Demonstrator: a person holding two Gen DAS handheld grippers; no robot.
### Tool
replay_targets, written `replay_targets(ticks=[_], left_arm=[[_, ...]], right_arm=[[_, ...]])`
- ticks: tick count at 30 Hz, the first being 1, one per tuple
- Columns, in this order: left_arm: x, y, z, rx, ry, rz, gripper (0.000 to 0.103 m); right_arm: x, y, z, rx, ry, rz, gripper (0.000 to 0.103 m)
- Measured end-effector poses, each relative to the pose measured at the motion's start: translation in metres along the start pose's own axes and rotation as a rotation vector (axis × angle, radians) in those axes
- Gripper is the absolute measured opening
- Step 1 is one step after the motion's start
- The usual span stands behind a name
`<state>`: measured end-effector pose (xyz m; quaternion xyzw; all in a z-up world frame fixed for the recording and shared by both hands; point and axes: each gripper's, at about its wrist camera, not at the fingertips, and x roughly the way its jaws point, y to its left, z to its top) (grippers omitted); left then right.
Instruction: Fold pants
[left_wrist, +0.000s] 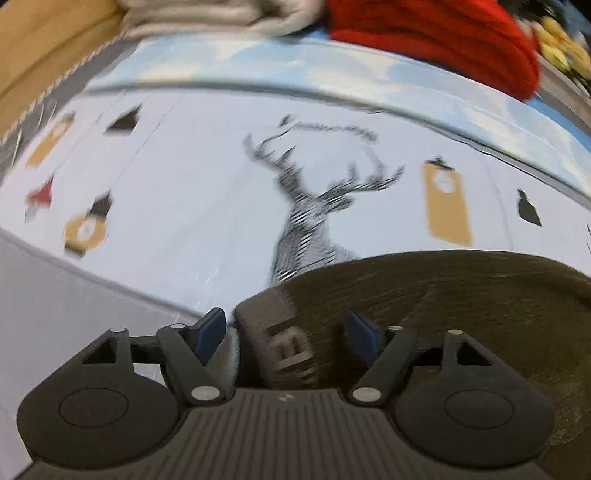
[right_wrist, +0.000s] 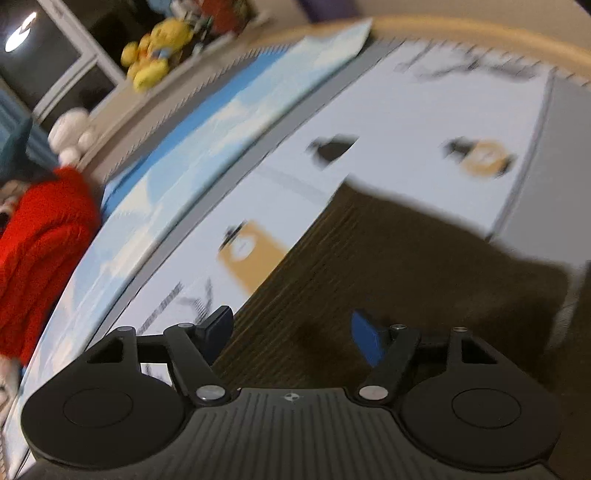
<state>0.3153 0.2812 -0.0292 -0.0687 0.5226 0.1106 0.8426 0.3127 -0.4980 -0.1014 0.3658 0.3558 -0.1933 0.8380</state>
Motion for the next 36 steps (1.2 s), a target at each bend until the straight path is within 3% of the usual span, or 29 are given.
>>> replay_targets(ticks=[6, 10, 17, 18, 20, 21, 22, 24, 26, 27, 28, 30, 34, 36], left_arm=[[0.021, 0.005, -0.009, -0.015, 0.049, -0.046, 0.084], [0.040, -0.007, -0.007, -0.016, 0.037, -0.047, 0.084], [0.052, -0.011, 0.000, -0.016, 0.035, -0.019, 0.084], [0.052, -0.011, 0.001, -0.004, 0.028, -0.018, 0.081], [0.052, -0.013, 0.000, 0.027, 0.007, -0.022, 0.071], [0.050, -0.013, 0.000, 0.042, -0.012, -0.029, 0.061], [0.047, -0.015, 0.001, 0.056, -0.036, -0.034, 0.057], [0.038, -0.022, 0.002, 0.102, -0.126, -0.032, 0.056], [0.029, -0.029, 0.003, 0.138, -0.207, -0.025, 0.056], [0.026, -0.030, 0.005, 0.137, -0.226, -0.018, 0.057], [0.025, -0.030, 0.007, 0.121, -0.233, -0.014, 0.059], [0.028, -0.029, 0.010, 0.089, -0.216, -0.017, 0.063], [0.033, -0.027, 0.014, 0.041, -0.168, -0.002, 0.068], [0.033, -0.023, 0.014, 0.019, -0.150, -0.013, 0.073]], right_arm=[[0.034, 0.031, 0.005, 0.073, 0.011, -0.008, 0.080], [0.057, 0.035, -0.002, 0.088, 0.053, -0.112, 0.080], [0.079, 0.076, -0.012, -0.177, 0.047, -0.314, 0.082], [0.081, 0.081, -0.015, -0.217, 0.042, -0.348, 0.077], [0.082, 0.088, -0.017, -0.279, -0.002, -0.389, 0.039], [0.081, 0.090, -0.015, -0.301, -0.024, -0.409, 0.011], [0.080, 0.090, -0.012, -0.291, -0.041, -0.414, 0.009], [0.069, 0.083, -0.002, -0.180, -0.140, -0.304, 0.009], [0.054, 0.083, 0.002, -0.218, -0.290, -0.111, 0.011], [0.050, 0.084, 0.005, -0.246, -0.316, -0.067, 0.017], [0.048, 0.083, 0.009, -0.243, -0.308, -0.057, 0.035], [0.043, 0.071, 0.017, -0.184, -0.284, -0.147, 0.054], [0.029, 0.029, 0.022, -0.086, -0.274, -0.339, 0.054], [0.020, 0.007, 0.020, -0.034, -0.279, -0.507, 0.055]])
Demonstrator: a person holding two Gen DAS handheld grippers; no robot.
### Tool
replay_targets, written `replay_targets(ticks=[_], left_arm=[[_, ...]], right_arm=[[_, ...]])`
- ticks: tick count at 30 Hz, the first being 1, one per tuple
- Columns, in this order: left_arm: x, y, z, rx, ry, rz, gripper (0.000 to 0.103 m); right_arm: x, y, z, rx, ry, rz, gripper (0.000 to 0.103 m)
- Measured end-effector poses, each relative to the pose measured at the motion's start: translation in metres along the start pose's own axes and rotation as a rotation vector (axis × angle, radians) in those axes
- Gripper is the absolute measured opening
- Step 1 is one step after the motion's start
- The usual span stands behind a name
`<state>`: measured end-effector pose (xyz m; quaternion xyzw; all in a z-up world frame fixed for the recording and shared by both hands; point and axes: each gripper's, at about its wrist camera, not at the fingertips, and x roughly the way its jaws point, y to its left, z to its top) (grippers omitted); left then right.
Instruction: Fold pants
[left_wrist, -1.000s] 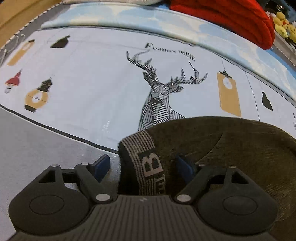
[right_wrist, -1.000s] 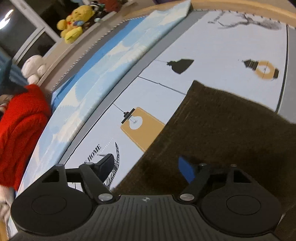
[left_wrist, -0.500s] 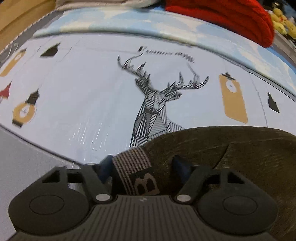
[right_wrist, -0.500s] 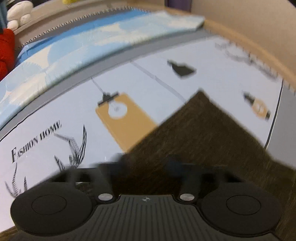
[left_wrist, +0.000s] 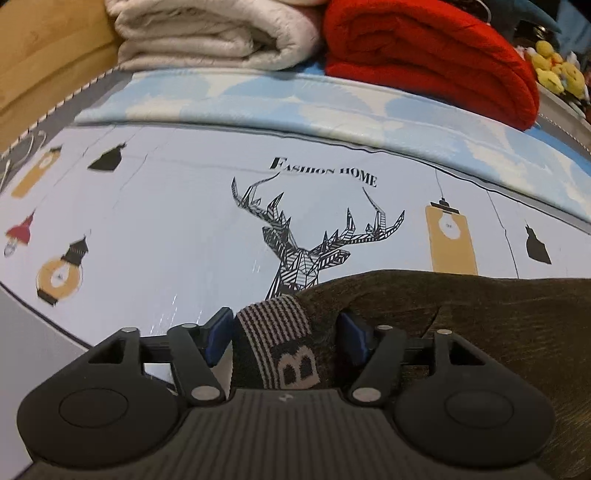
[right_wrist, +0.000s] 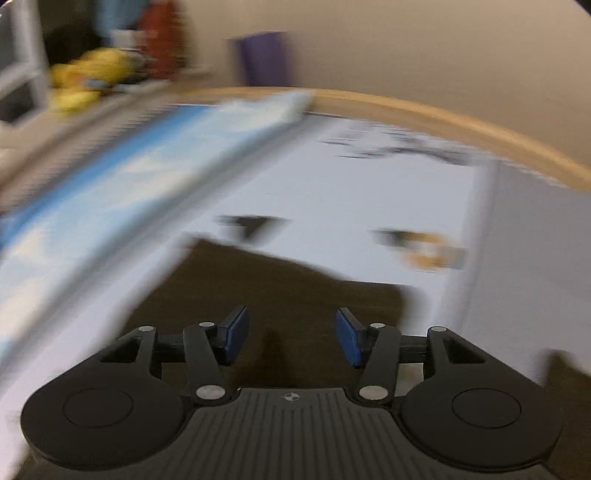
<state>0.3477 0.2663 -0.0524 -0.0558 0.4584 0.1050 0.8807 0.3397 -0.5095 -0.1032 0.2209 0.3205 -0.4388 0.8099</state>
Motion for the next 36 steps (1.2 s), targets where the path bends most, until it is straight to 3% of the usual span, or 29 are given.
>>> replay_targets(ticks=[2, 4, 7, 8, 10, 12, 14, 18, 20, 21, 22, 27, 31, 36], left_arm=[[0.000, 0.005, 0.000, -0.026, 0.013, -0.016, 0.076], [0.004, 0.009, -0.002, -0.051, 0.048, -0.023, 0.077], [0.010, 0.010, -0.009, -0.068, 0.096, -0.034, 0.077], [0.011, 0.008, -0.011, -0.057, 0.101, -0.031, 0.076], [0.011, 0.004, -0.014, -0.019, 0.091, -0.020, 0.069], [0.011, 0.002, -0.016, 0.010, 0.082, -0.014, 0.053], [0.010, 0.003, -0.016, 0.006, 0.069, -0.050, 0.048], [0.005, -0.010, -0.016, 0.055, 0.059, -0.030, 0.049], [0.003, -0.007, -0.013, 0.028, 0.079, -0.032, 0.056], [0.000, -0.004, -0.012, 0.008, 0.091, -0.035, 0.061], [-0.004, 0.000, -0.011, -0.009, 0.092, -0.038, 0.063], [-0.049, 0.016, -0.013, -0.066, 0.060, -0.080, 0.063], [-0.082, 0.025, -0.025, -0.087, 0.151, -0.080, 0.063], [-0.128, 0.033, -0.059, -0.013, 0.210, -0.094, 0.067]], right_arm=[[0.005, -0.025, -0.004, 0.064, 0.019, -0.130, 0.058], [0.010, -0.045, -0.007, 0.131, 0.070, -0.171, 0.064], [0.031, -0.060, -0.014, 0.187, 0.183, -0.037, 0.072], [0.031, -0.060, -0.015, 0.159, 0.161, -0.003, 0.068], [0.032, -0.059, -0.013, 0.095, 0.139, 0.106, 0.007], [0.026, -0.068, -0.010, 0.110, 0.120, 0.104, 0.005], [0.016, -0.077, -0.006, 0.130, 0.096, 0.019, 0.005], [0.018, -0.095, -0.012, 0.153, 0.156, -0.082, 0.009], [0.021, -0.102, -0.013, 0.169, 0.206, -0.068, 0.027], [0.021, -0.104, -0.011, 0.165, 0.219, -0.036, 0.041], [0.014, -0.107, -0.009, 0.167, 0.223, 0.004, 0.046], [-0.027, -0.122, 0.013, 0.126, 0.161, 0.156, 0.050], [-0.059, -0.142, 0.021, 0.075, 0.166, 0.276, 0.051], [-0.098, -0.180, 0.017, 0.015, 0.161, 0.319, 0.055]])
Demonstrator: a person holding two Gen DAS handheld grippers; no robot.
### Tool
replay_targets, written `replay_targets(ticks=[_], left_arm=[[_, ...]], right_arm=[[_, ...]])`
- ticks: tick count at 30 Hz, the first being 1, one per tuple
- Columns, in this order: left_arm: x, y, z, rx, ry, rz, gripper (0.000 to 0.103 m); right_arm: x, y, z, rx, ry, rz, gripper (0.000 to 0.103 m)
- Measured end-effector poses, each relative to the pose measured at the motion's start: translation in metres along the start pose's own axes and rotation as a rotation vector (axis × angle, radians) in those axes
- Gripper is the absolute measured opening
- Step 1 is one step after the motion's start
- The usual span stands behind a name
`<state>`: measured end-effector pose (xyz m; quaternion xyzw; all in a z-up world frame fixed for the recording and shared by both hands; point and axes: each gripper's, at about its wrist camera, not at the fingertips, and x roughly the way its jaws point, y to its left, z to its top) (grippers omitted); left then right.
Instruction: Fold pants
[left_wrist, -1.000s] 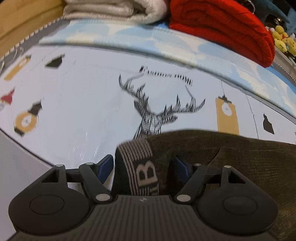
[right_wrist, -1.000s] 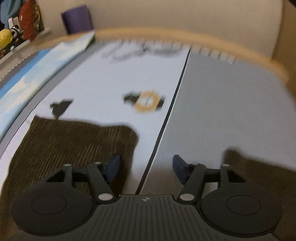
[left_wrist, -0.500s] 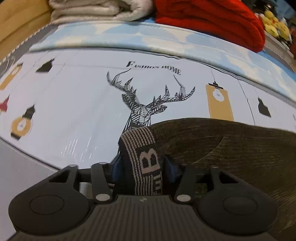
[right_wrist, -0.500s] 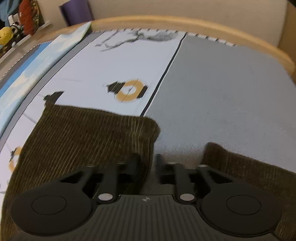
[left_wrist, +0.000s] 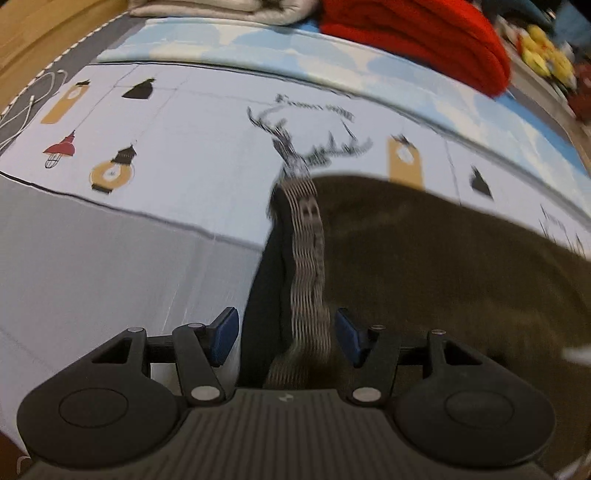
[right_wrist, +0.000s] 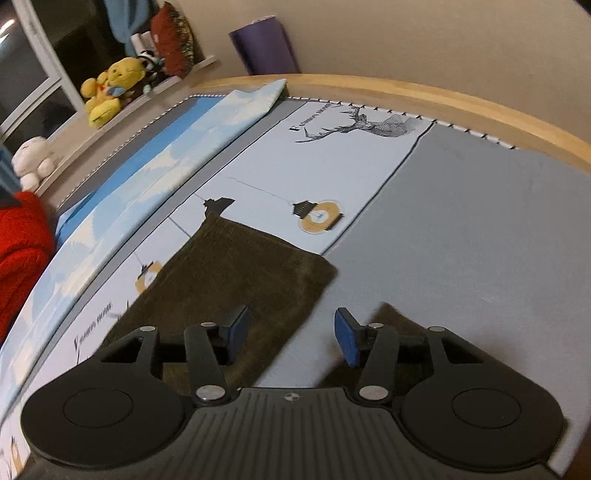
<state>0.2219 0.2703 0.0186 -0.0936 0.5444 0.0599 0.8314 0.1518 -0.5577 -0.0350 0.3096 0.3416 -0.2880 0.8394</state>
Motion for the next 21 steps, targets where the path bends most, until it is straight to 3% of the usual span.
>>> replay_targets(ticks=[4, 5, 7, 8, 10, 13, 21], left_arm=[[-0.003, 0.010, -0.044, 0.029, -0.004, -0.016, 0.072], [0.004, 0.015, -0.056, 0.019, 0.013, -0.024, 0.072], [0.020, 0.019, -0.071, 0.040, 0.122, -0.014, 0.067], [0.019, 0.019, -0.074, 0.063, 0.106, 0.004, 0.067], [0.014, 0.020, -0.077, 0.109, 0.065, 0.009, 0.070], [0.014, 0.026, -0.077, 0.101, 0.062, -0.030, 0.072], [0.044, 0.027, -0.073, 0.131, 0.157, 0.007, 0.072]], right_arm=[[-0.026, -0.030, -0.013, -0.083, 0.044, 0.011, 0.061], [-0.030, -0.041, -0.016, -0.105, 0.058, 0.000, 0.061], [-0.036, -0.064, -0.022, -0.117, 0.083, -0.038, 0.062], [-0.035, -0.079, -0.024, -0.113, 0.106, -0.058, 0.062], [-0.030, -0.104, -0.029, -0.101, 0.150, -0.089, 0.062], [-0.021, -0.132, -0.038, -0.119, 0.220, -0.134, 0.063], [0.004, -0.143, -0.060, -0.218, 0.359, -0.219, 0.064]])
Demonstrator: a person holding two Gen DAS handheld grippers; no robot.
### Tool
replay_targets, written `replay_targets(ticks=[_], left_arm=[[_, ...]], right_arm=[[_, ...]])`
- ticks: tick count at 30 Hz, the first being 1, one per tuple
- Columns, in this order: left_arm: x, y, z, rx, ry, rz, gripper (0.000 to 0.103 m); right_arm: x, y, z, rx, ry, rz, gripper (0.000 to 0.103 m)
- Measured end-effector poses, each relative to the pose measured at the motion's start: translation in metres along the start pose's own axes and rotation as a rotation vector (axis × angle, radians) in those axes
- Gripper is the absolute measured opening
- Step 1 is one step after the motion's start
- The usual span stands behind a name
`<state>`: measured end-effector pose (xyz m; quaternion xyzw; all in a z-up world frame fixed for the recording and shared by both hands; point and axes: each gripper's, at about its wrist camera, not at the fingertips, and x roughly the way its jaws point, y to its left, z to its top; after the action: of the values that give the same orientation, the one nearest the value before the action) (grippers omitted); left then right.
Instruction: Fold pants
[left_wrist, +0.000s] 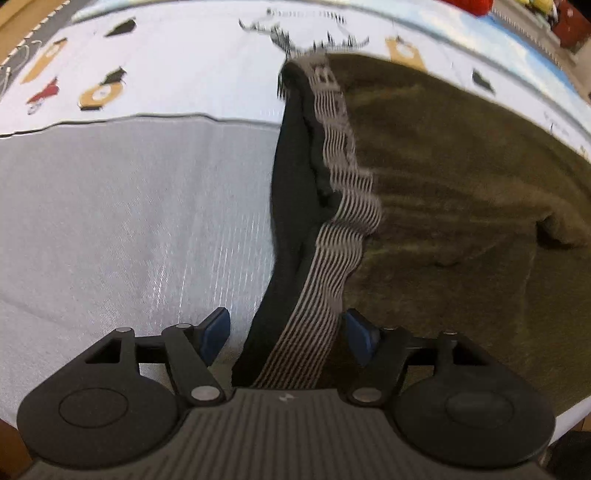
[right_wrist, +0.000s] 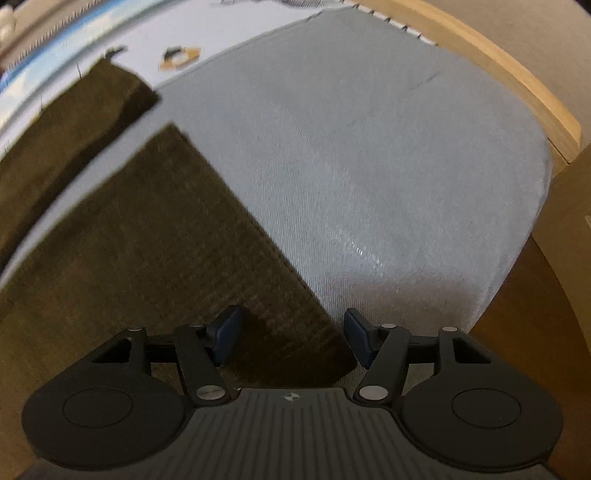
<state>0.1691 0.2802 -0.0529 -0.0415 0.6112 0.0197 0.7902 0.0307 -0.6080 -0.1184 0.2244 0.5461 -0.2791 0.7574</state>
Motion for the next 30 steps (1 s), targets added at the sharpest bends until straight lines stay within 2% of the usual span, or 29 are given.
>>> replay_targets(ticks=[2, 3, 4, 5, 7, 9, 12, 15, 17, 19, 21, 23, 24, 25, 27, 29, 30], left_arm=[[0.005, 0.002, -0.002, 0.018, 0.010, -0.009, 0.069], [0.005, 0.003, -0.002, 0.019, 0.011, -0.024, 0.060], [0.005, 0.004, -0.003, 0.022, 0.013, -0.048, 0.055], [0.004, 0.002, -0.003, 0.041, 0.010, -0.047, 0.051], [0.002, -0.001, -0.006, 0.095, 0.006, -0.041, 0.040], [-0.002, -0.003, -0.011, 0.137, 0.018, -0.040, 0.034], [-0.003, -0.003, -0.019, 0.162, 0.045, -0.043, 0.032], [-0.006, 0.003, -0.021, 0.130, 0.038, -0.037, 0.036], [-0.014, 0.003, -0.020, 0.134, 0.008, -0.016, 0.038], [-0.026, 0.000, -0.017, 0.149, -0.057, 0.004, 0.038], [-0.042, 0.000, -0.014, 0.129, -0.129, -0.063, 0.038], [-0.049, -0.007, -0.012, 0.142, -0.161, -0.141, 0.038], [-0.049, -0.017, -0.012, 0.170, -0.157, -0.154, 0.038], [-0.046, -0.025, -0.014, 0.208, -0.144, -0.160, 0.038], [-0.029, -0.042, -0.019, 0.291, -0.074, -0.139, 0.038], [-0.005, -0.051, -0.025, 0.350, 0.047, -0.056, 0.038], [-0.001, -0.055, -0.028, 0.389, 0.052, -0.031, 0.039]], right_arm=[[0.002, 0.007, -0.001, -0.038, -0.006, -0.013, 0.059], [0.002, 0.010, 0.001, -0.047, -0.014, -0.011, 0.049], [0.001, 0.012, 0.002, -0.051, -0.026, -0.007, 0.027], [-0.001, 0.013, 0.004, -0.052, -0.036, 0.012, 0.022], [-0.003, 0.017, 0.005, -0.056, -0.053, 0.023, 0.017], [-0.006, 0.018, 0.007, -0.062, -0.084, 0.014, 0.015], [-0.013, 0.009, 0.013, 0.003, -0.159, 0.026, 0.015], [-0.010, 0.010, 0.012, -0.001, -0.153, 0.015, 0.017], [-0.005, 0.018, 0.009, -0.042, -0.117, -0.031, 0.023], [-0.009, 0.025, 0.008, -0.080, -0.134, -0.082, 0.030], [-0.022, 0.030, 0.008, -0.102, -0.192, -0.107, 0.033], [-0.034, 0.033, 0.007, -0.102, -0.244, -0.074, 0.041], [-0.038, 0.032, 0.007, -0.105, -0.254, -0.040, 0.045], [-0.039, 0.034, 0.005, -0.112, -0.250, 0.003, 0.048], [-0.028, 0.038, 0.005, -0.143, -0.162, 0.076, 0.051], [-0.008, 0.047, -0.006, -0.222, -0.025, 0.041, 0.051], [-0.003, 0.050, -0.010, -0.264, -0.004, 0.013, 0.051]])
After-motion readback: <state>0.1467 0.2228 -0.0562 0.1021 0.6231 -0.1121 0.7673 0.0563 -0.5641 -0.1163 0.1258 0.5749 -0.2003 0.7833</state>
